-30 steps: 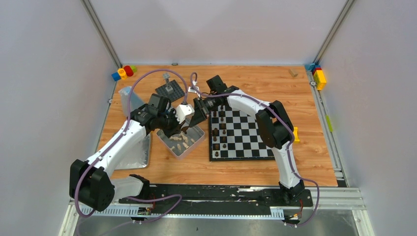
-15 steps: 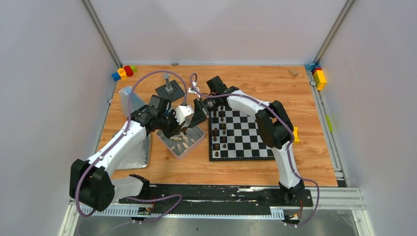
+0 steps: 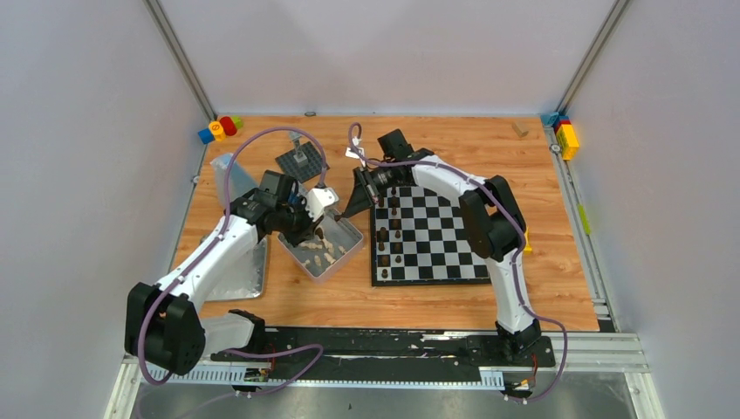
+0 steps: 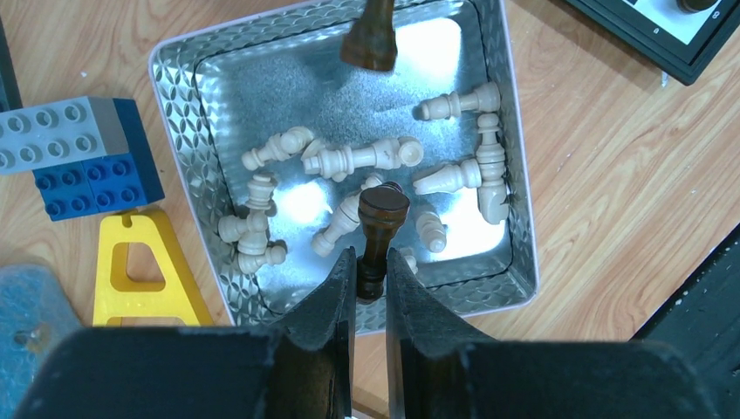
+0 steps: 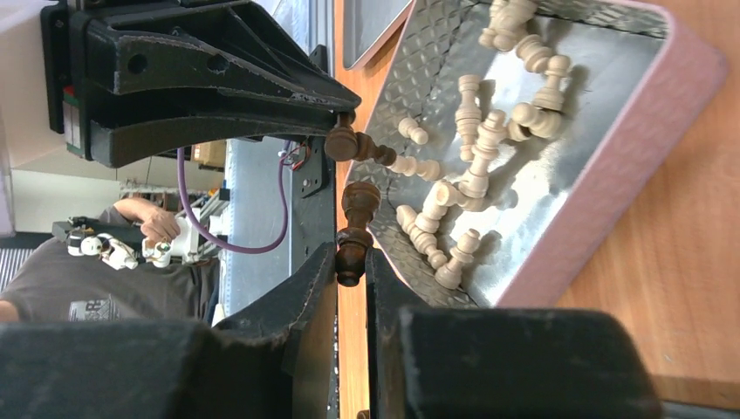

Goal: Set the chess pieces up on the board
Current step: Pick up the chess piece from the storage box, then place the chess piece on the chessboard.

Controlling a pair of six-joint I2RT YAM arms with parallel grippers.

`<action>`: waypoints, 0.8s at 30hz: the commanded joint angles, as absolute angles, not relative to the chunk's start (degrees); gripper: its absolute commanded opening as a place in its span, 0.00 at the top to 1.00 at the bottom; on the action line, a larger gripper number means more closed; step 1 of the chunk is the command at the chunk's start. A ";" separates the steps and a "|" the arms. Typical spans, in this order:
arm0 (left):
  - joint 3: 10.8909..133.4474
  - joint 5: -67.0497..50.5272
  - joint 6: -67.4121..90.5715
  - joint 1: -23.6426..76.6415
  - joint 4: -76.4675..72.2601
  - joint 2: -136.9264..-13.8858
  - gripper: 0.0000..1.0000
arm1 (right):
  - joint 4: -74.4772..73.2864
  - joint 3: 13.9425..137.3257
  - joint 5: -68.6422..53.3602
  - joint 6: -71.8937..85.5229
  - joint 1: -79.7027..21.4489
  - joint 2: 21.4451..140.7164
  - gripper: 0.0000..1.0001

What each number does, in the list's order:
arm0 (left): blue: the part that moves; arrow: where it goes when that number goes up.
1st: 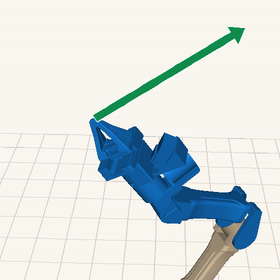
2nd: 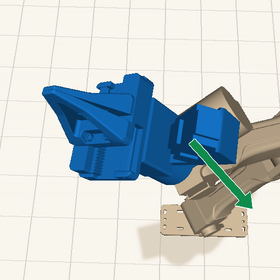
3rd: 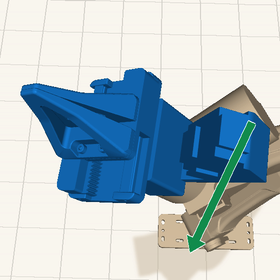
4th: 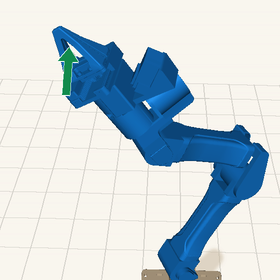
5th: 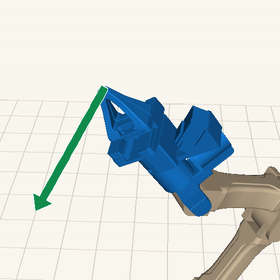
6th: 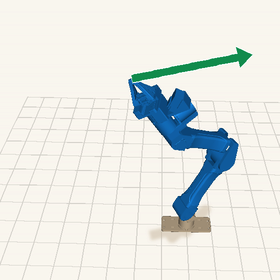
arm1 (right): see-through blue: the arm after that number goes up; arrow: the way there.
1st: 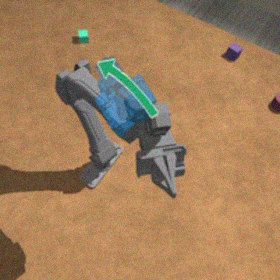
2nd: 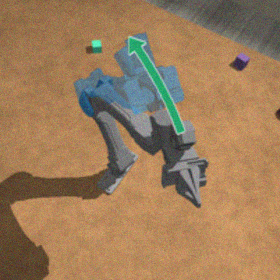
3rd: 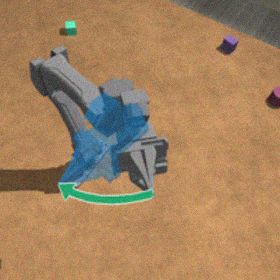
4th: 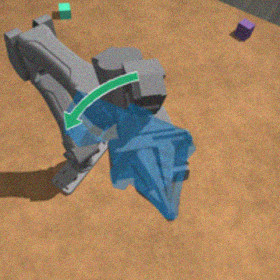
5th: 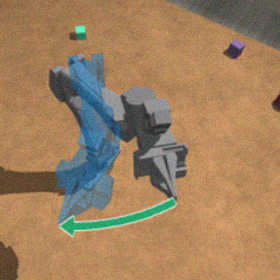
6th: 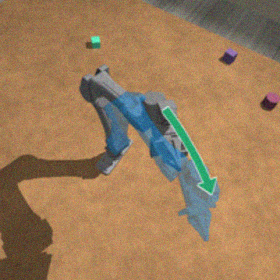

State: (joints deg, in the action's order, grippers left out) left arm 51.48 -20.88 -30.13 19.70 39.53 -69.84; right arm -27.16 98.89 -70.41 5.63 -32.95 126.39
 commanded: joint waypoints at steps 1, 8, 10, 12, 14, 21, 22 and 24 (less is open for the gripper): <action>50.88 -21.66 -30.75 18.71 37.80 -69.60 1.00 | -27.01 100.66 -70.04 4.19 -31.79 123.83 1.00; 51.03 -22.72 -30.06 18.20 36.48 -70.75 1.00 | -34.04 102.85 -54.57 -4.01 -30.35 120.85 1.00; 51.10 -22.86 -29.80 18.19 36.19 -70.95 1.00 | -37.49 104.06 -47.69 -7.74 -30.32 119.94 1.00; 51.27 -22.91 -29.65 18.19 36.03 -71.14 1.00 | -40.48 105.07 -42.01 -10.63 -30.28 119.07 1.00; 51.51 -22.94 -29.58 18.19 36.10 -71.26 1.00 | -44.23 106.36 -37.83 -13.10 -30.32 118.44 0.99; 51.77 -22.81 -29.60 18.19 36.21 -71.48 1.00 | -55.16 112.04 -28.25 -19.48 -30.65 118.97 0.97; 51.77 -22.80 -29.59 18.19 36.21 -71.55 1.00 | -56.97 113.20 -27.17 -20.26 -30.78 119.56 0.97; 51.81 -22.83 -29.59 18.19 36.08 -71.70 1.00 | -59.91 115.00 -25.07 -21.51 -31.22 120.59 0.97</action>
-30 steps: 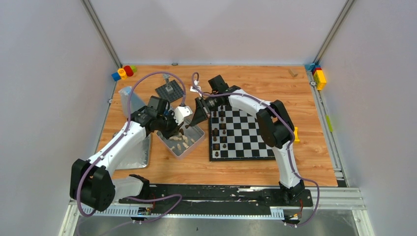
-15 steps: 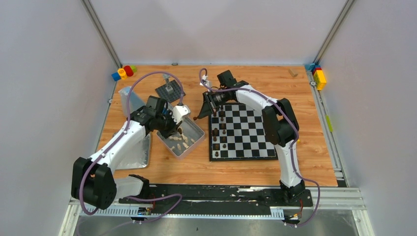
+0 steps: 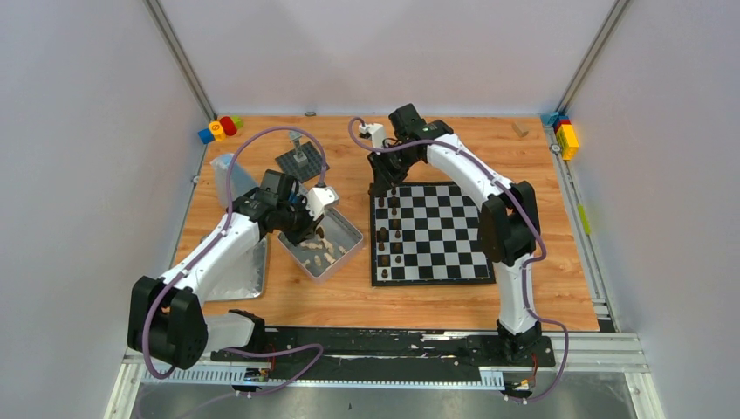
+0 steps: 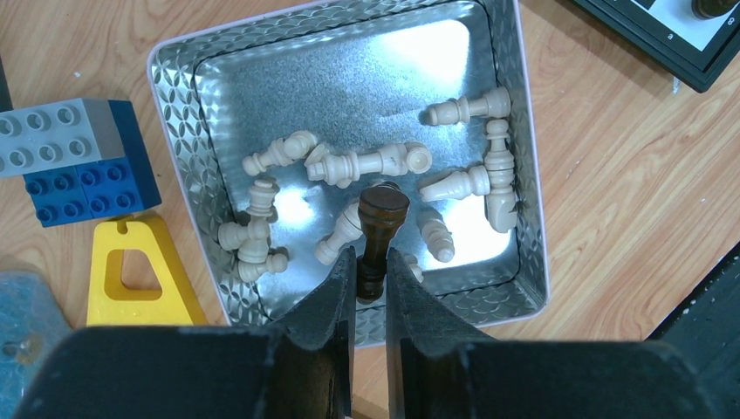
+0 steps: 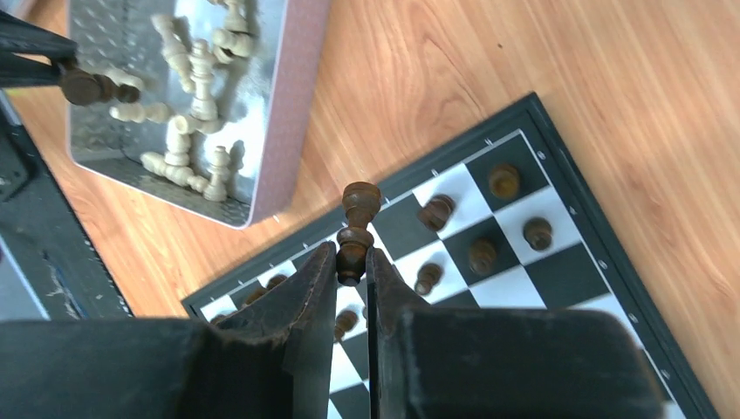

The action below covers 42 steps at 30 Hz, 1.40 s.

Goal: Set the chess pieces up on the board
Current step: Place the chess piece on the chessboard.

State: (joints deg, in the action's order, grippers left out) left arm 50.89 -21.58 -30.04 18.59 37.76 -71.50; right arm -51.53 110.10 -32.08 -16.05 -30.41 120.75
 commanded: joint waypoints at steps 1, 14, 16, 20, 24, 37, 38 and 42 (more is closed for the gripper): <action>51.84 -22.80 -29.55 18.19 36.06 -71.78 1.00 | -60.57 115.34 -24.03 -21.87 -31.47 120.85 0.97; 52.03 -23.29 -29.42 18.20 36.00 -71.48 1.00 | -64.10 116.69 -17.67 -24.96 -35.07 123.32 0.97; 52.03 -23.34 -29.40 18.19 36.03 -71.41 1.00 | -64.29 116.80 -16.76 -25.26 -35.44 123.84 0.97; 51.95 -23.46 -29.36 18.19 36.04 -71.32 1.00 | -65.00 117.53 -15.73 -25.57 -36.01 125.23 0.96; 51.94 -23.38 -29.44 18.19 36.03 -71.36 1.00 | -65.39 118.09 -14.67 -25.74 -36.36 126.43 0.95; 51.86 -23.72 -29.53 18.19 36.02 -71.44 1.00 | -65.89 120.76 -12.01 -26.34 -36.48 129.92 0.95; 51.86 -23.77 -29.53 18.19 36.03 -71.45 1.00 | -65.98 120.89 -12.06 -26.36 -36.47 130.08 0.95; 51.78 -23.73 -29.55 18.19 36.03 -71.54 1.00 | -66.41 121.46 -12.16 -26.41 -36.56 130.73 0.96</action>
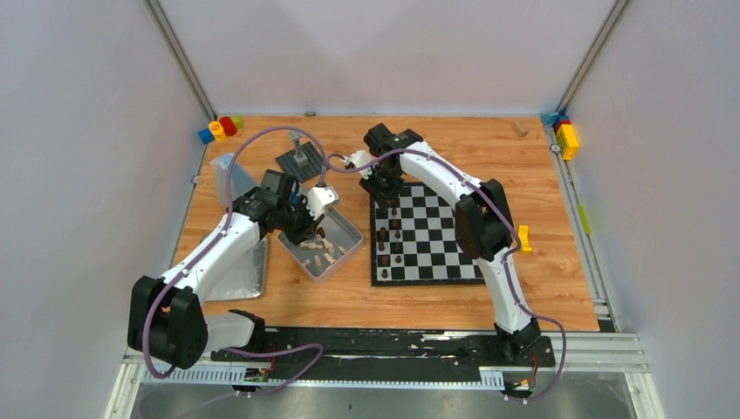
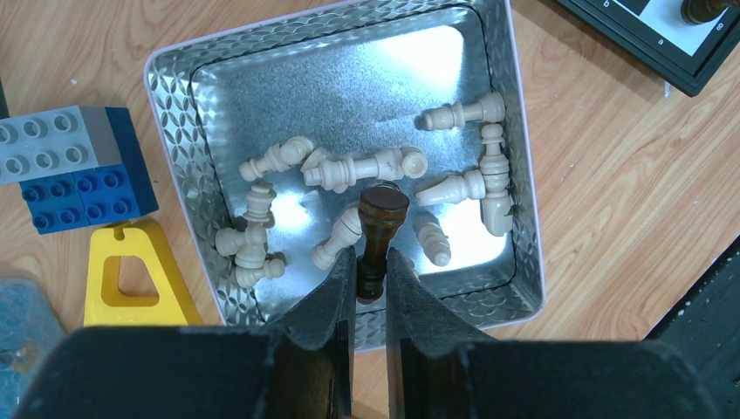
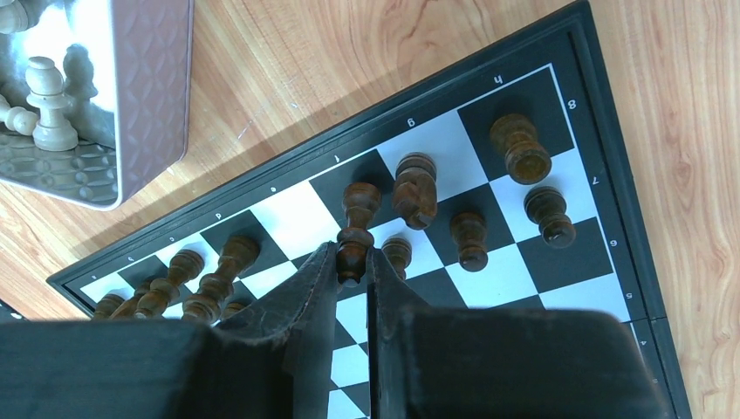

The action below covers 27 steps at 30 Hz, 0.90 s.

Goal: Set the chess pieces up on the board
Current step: Place the chess piece on the chessboard.

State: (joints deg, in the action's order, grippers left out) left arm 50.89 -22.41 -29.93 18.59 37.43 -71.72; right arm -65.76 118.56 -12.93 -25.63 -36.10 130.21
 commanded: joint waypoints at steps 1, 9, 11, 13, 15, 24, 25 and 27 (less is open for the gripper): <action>51.73 -23.73 -29.54 18.19 35.92 -71.54 1.00 | -66.50 121.46 -12.13 -26.45 -36.56 130.84 0.96; 51.68 -23.84 -29.62 18.19 35.95 -71.72 1.00 | -67.31 121.38 -11.86 -26.80 -36.79 131.18 0.95; 51.68 -23.89 -29.62 18.19 35.95 -71.75 1.00 | -67.66 121.38 -11.95 -26.97 -36.83 131.02 0.95; 51.59 -23.90 -29.62 18.19 35.95 -71.79 1.00 | -68.04 121.38 -11.91 -27.03 -36.98 130.91 0.95; 51.67 -23.97 -29.62 18.19 35.96 -71.80 1.00 | -68.36 121.25 -11.63 -27.08 -37.00 130.92 0.95; 51.59 -24.09 -29.62 18.22 36.02 -71.72 1.00 | -68.46 121.61 -11.26 -27.24 -37.00 132.02 0.93; 51.59 -24.08 -29.62 18.20 36.03 -71.72 1.00 | -68.41 121.72 -11.20 -27.25 -37.00 132.28 0.93; 51.59 -24.05 -29.61 18.19 36.03 -71.71 1.00 | -68.40 121.96 -11.21 -27.24 -37.08 132.56 0.93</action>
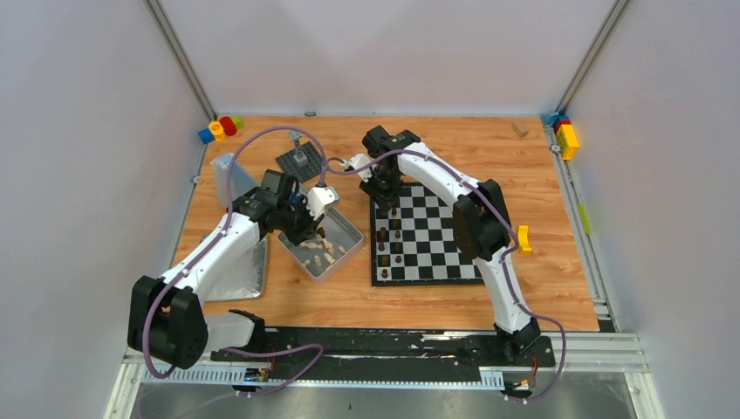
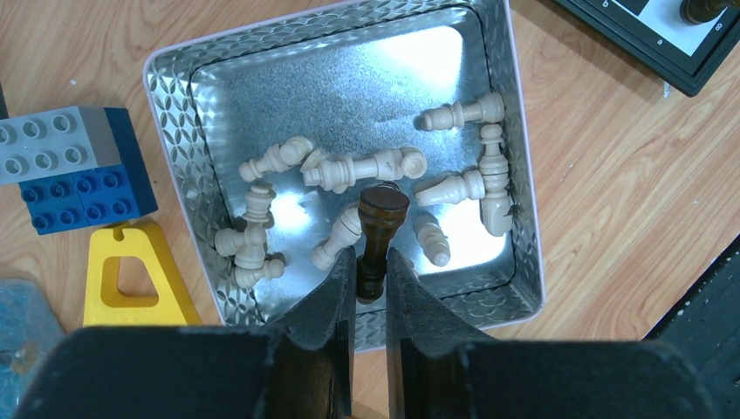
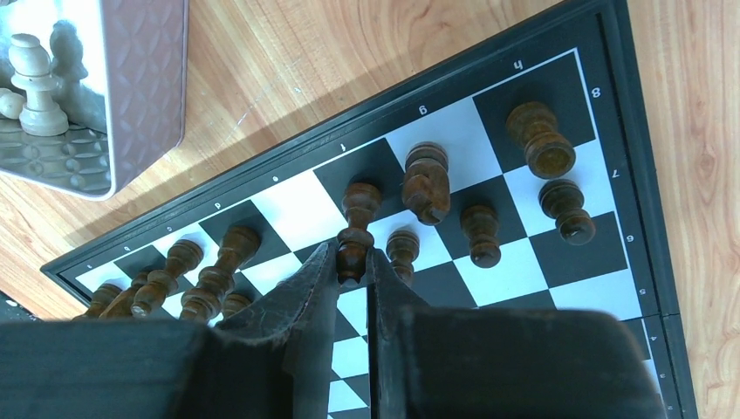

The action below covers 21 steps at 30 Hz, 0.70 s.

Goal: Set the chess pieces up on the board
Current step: Place the chess piece on the chessboard.

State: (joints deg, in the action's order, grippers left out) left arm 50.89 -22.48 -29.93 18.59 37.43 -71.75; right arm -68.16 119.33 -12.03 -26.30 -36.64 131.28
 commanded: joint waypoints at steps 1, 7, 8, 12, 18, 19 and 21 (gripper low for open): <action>51.59 -24.07 -29.59 18.19 36.03 -71.72 1.00 | -68.43 122.10 -11.28 -27.17 -37.11 132.66 0.92; 51.59 -24.08 -29.71 18.19 36.04 -71.80 1.00 | -68.46 122.45 -11.59 -27.11 -37.18 132.91 0.86; 51.59 -24.10 -29.71 18.19 36.04 -71.78 1.00 | -68.43 122.43 -11.60 -27.11 -37.22 132.94 0.84; 51.53 -24.08 -29.71 18.19 36.08 -71.73 1.00 | -68.40 122.34 -11.70 -26.91 -37.41 132.60 0.75; 51.50 -24.08 -29.82 18.20 36.05 -71.85 1.00 | -68.37 123.19 -11.69 -26.00 -37.44 132.06 0.64; 51.50 -24.13 -29.81 18.20 35.93 -71.93 1.00 | -68.37 123.47 -11.55 -25.75 -37.44 131.84 0.63; 51.62 -24.10 -29.80 18.19 35.78 -72.09 1.00 | -68.01 123.89 -11.48 -24.97 -37.38 131.12 0.61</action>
State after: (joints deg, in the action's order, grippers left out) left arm 50.89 -22.87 -29.95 18.59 37.43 -71.75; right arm -68.34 120.57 -11.99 -26.09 -37.10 132.03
